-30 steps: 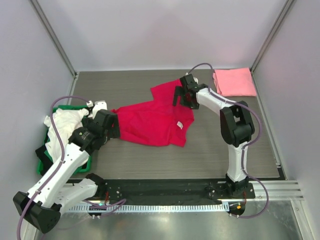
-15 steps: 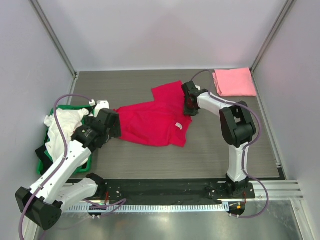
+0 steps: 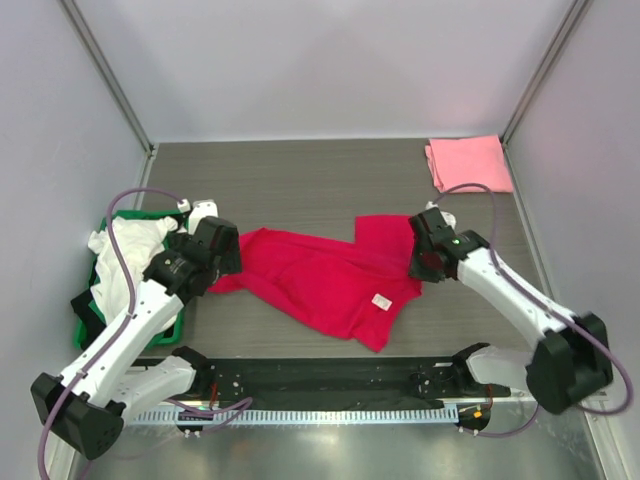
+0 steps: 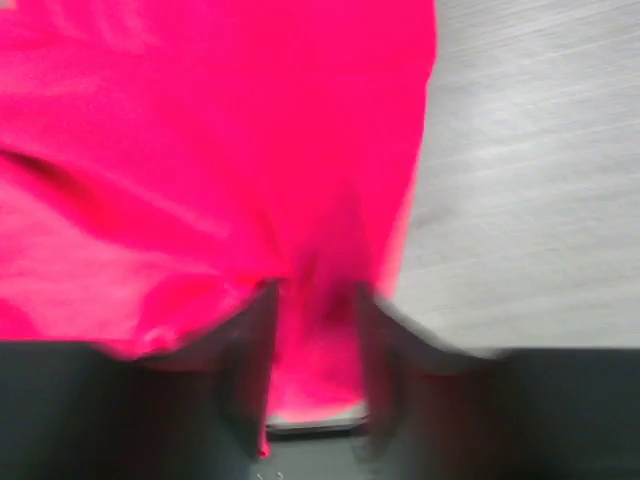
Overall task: Fold and stack the t-shirts
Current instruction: Flatten the tshirt out
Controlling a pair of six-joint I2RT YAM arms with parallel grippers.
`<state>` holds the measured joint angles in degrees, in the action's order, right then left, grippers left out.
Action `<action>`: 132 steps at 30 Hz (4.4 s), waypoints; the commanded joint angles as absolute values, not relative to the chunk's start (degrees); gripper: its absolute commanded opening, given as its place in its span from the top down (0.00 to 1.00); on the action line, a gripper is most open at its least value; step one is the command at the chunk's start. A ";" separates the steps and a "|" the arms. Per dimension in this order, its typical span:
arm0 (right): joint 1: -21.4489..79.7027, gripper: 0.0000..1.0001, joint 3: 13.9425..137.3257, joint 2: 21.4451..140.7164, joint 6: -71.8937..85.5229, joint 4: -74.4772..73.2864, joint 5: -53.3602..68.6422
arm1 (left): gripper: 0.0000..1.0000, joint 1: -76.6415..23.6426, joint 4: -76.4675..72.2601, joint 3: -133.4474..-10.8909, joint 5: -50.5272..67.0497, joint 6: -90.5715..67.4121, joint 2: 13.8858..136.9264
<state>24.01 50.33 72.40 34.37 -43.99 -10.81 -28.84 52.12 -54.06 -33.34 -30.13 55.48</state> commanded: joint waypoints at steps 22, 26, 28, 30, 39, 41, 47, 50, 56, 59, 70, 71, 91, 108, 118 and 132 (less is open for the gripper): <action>23.99 0.20 47.37 57.75 40.96 -45.71 -9.14 | 0.27 -22.24 50.36 -72.77 -24.69 -21.45 98.69; 23.99 0.20 46.85 58.18 40.25 -44.39 -8.09 | 0.27 -20.84 49.57 -72.95 -23.38 -21.80 101.86; 23.99 0.20 46.85 58.71 39.90 -43.86 -7.65 | 0.28 -20.22 49.75 -73.04 -24.16 -21.80 103.61; 24.08 0.21 46.85 59.15 39.47 -43.33 -7.47 | 0.30 -19.25 50.27 -73.39 -25.66 -21.80 104.50; 23.91 0.21 46.58 59.85 38.32 -42.54 -7.56 | 0.39 -15.12 50.63 -72.77 -26.63 -21.97 105.64; 23.99 0.21 46.41 59.94 38.15 -42.54 -7.56 | 0.43 -14.94 50.54 -72.86 -26.37 -21.97 105.73; 23.99 0.21 45.62 59.85 37.79 -42.28 -7.56 | 0.65 -14.68 50.54 -73.04 -26.45 -22.06 105.82; 23.99 0.21 45.44 59.85 37.97 -42.19 -7.47 | 0.75 -14.50 50.71 -73.21 -26.37 -22.24 105.73; 23.99 0.21 45.61 60.55 37.97 -41.92 -7.82 | 0.96 -14.50 50.80 -73.21 -26.19 -22.59 104.94; 23.99 0.21 46.66 61.78 37.79 -42.01 -8.61 | 1.00 -14.41 50.80 -73.13 -26.10 -22.85 103.81; 21.80 0.15 61.94 73.90 33.23 -42.01 -12.57 | 1.00 -14.41 50.01 -71.90 -23.38 -23.20 96.95; 21.54 0.14 63.35 75.22 32.61 -42.10 -12.48 | 0.99 -14.50 50.01 -71.72 -23.12 -22.94 96.51; 17.31 0.13 68.91 88.24 30.50 -39.81 -10.02 | 0.79 -14.50 51.85 -70.14 -19.78 -21.88 97.47; 14.68 0.13 64.25 85.78 28.74 -38.06 -7.56 | 0.64 -14.50 52.82 -69.61 -17.75 -22.15 101.69; 12.83 0.13 62.84 85.25 27.78 -37.09 -5.98 | 0.62 -14.68 53.17 -69.96 -17.06 -23.03 104.59; 11.78 0.14 61.44 84.55 27.42 -36.47 -4.57 | 0.73 -15.12 53.96 -71.72 -22.67 -23.12 105.56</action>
<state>11.99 61.17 86.96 28.29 -37.80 -5.28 -15.03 53.08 -69.93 -20.32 -22.61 105.27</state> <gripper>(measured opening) 0.866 0.296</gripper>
